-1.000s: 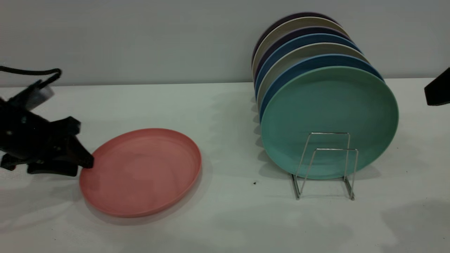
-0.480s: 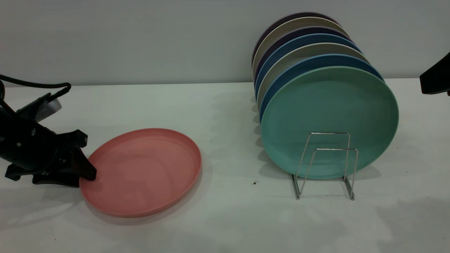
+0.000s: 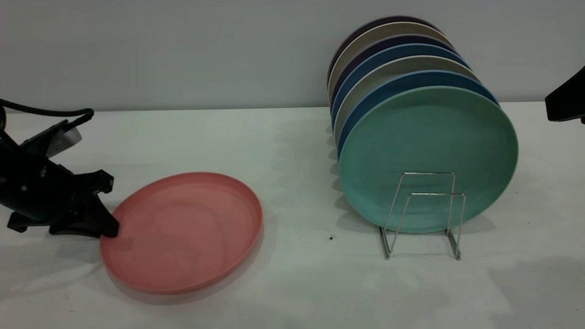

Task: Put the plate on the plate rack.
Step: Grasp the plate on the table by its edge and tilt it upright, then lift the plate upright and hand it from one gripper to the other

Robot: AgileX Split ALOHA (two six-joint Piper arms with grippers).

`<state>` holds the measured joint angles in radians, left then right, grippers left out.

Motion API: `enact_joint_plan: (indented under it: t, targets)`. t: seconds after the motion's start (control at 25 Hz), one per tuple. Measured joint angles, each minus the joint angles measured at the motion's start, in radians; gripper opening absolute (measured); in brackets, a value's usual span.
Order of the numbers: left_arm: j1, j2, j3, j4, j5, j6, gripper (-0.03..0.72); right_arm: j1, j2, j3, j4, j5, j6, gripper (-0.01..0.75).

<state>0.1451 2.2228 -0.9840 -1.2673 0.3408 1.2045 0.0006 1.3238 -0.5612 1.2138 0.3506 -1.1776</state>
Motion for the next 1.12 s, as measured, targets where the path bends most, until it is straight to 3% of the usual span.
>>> enact_joint_plan:
  t: [0.48,0.8,0.96,1.12]
  targets:
    - [0.0,-0.037,0.0,0.0,0.051,0.03,0.016,0.0,0.0,0.0,0.0,0.015,0.0,0.384]
    - [-0.003,-0.21,0.0,-0.104,0.22,0.142,0.016,0.0,0.0,-0.009,0.012,0.082,-0.011,0.384]
    - [-0.057,-0.259,0.0,-0.133,0.243,0.157,0.016,0.0,0.0,-0.029,0.065,0.172,-0.056,0.384]
    - [-0.173,-0.263,0.0,-0.145,0.23,0.161,0.016,0.0,0.0,-0.038,0.149,0.274,-0.128,0.384]
